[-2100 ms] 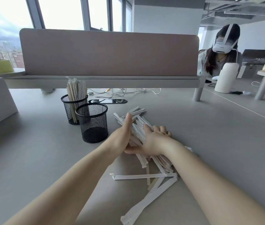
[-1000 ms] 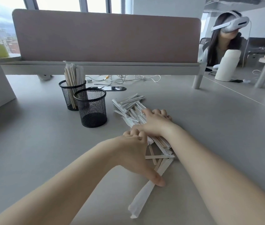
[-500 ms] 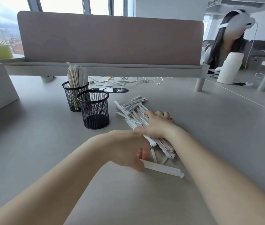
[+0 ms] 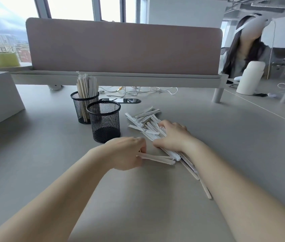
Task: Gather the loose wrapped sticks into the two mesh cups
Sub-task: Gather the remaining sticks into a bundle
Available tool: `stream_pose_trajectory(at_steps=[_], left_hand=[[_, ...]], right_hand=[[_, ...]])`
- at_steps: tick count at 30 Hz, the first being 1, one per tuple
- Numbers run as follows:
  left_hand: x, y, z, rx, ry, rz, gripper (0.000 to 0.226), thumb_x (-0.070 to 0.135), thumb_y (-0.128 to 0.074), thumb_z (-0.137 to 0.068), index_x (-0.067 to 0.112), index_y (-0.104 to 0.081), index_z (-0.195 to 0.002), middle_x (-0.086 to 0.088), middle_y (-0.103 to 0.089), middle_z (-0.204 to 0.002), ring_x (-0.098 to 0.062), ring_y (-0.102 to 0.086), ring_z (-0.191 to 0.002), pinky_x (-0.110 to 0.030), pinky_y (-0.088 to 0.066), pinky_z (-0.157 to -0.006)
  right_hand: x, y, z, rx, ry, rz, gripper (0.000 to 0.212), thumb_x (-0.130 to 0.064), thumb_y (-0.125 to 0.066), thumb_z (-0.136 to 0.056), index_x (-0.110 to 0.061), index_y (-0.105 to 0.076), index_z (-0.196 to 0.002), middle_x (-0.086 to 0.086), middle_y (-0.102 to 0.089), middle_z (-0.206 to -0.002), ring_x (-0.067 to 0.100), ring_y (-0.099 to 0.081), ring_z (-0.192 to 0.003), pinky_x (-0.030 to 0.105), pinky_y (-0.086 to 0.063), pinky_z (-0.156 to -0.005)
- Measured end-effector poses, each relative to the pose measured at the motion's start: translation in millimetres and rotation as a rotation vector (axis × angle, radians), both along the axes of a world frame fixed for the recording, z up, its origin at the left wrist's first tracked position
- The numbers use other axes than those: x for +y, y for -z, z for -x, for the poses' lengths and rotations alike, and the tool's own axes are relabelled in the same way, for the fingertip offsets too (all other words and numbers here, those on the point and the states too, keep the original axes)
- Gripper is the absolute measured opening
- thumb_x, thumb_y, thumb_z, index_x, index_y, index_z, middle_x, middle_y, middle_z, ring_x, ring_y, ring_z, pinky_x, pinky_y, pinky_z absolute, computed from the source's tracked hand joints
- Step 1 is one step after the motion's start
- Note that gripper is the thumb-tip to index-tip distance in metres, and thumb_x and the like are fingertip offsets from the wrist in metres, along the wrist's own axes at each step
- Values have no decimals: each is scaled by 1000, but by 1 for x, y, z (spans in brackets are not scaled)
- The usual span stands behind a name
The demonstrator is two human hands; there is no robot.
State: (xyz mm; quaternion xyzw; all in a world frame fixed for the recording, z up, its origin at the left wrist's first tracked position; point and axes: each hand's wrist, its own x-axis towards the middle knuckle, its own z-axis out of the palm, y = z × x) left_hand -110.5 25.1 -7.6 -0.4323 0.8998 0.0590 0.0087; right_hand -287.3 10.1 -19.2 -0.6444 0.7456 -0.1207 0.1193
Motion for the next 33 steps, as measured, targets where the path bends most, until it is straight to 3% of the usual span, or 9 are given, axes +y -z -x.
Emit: stream_pose_trajectory(at_steps=[3,5,10,13,18,21,24,28,33], left_hand=[[-6,2,-3,-19,-43,-32,25,25,-48,-93,19,-52,-117,-5,-57,-122,-26,-56,-107,-26,-36,-73],[-7,1,-3,-26,-90,-65,16,24,-45,-94,17,-52,-106,-7,-55,-121,-27,-55,-108,-26,-36,-74],[-10,-4,-5,-22,-248,-199,15,17,-40,-92,16,-49,-80,0,-46,-86,-25,-49,-87,-27,-36,-58],[-15,-10,-8,-2,-306,-233,15,20,-41,-92,16,-49,-80,-4,-47,-87,-25,-46,-86,-28,-33,-59],[-17,-17,-14,211,-393,-475,12,26,-51,-70,16,-47,-75,-9,-46,-81,-25,-37,-71,-26,-24,-53],[-18,-21,-19,237,-437,-511,7,12,-47,-81,15,-41,-78,-7,-36,-75,-22,-29,-60,-24,-15,-50],[-21,-23,-22,376,-522,-558,9,9,-46,-84,14,-40,-78,-2,-32,-66,-16,-24,-49,-18,-14,-43],[-22,-14,-12,683,-645,-663,16,17,-46,-90,18,-42,-75,1,-33,-61,-10,-26,-42,-11,-17,-37],[-14,-3,13,981,-651,-779,29,41,-45,-98,15,-48,-85,-2,-35,-68,-10,-31,-45,-13,-21,-40]], right_hand=[[0,-2,-2,41,15,11,77,-43,-63,-74,-17,-32,-139,15,-45,-139,36,-41,-126,35,-38,-96],[0,-2,-4,61,19,4,76,-43,-62,-75,-12,-30,-137,18,-46,-136,37,-44,-123,36,-40,-92],[-2,-3,-7,69,19,2,68,-42,-66,-79,-6,-34,-126,20,-49,-131,36,-50,-118,35,-41,-83],[-2,-3,-6,59,24,4,67,-43,-68,-80,-5,-35,-125,20,-50,-132,35,-51,-118,35,-42,-87],[1,-6,-5,-17,37,11,68,-42,-65,-83,-2,-34,-129,17,-51,-132,33,-52,-118,33,-42,-85],[3,-9,-4,-119,53,5,72,-39,-65,-83,-2,-31,-135,15,-49,-134,31,-51,-118,32,-42,-86],[3,-10,-2,-185,60,2,69,-39,-63,-82,-3,-35,-133,12,-51,-125,28,-52,-105,28,-41,-73],[4,-14,-3,-295,44,-11,55,-36,-63,-81,-6,-44,-123,8,-51,-108,22,-48,-89,27,-37,-63],[7,-17,-7,-492,10,-23,23,-33,-64,-79,-13,-52,-84,2,-52,-82,12,-46,-67,26,-35,-58]])
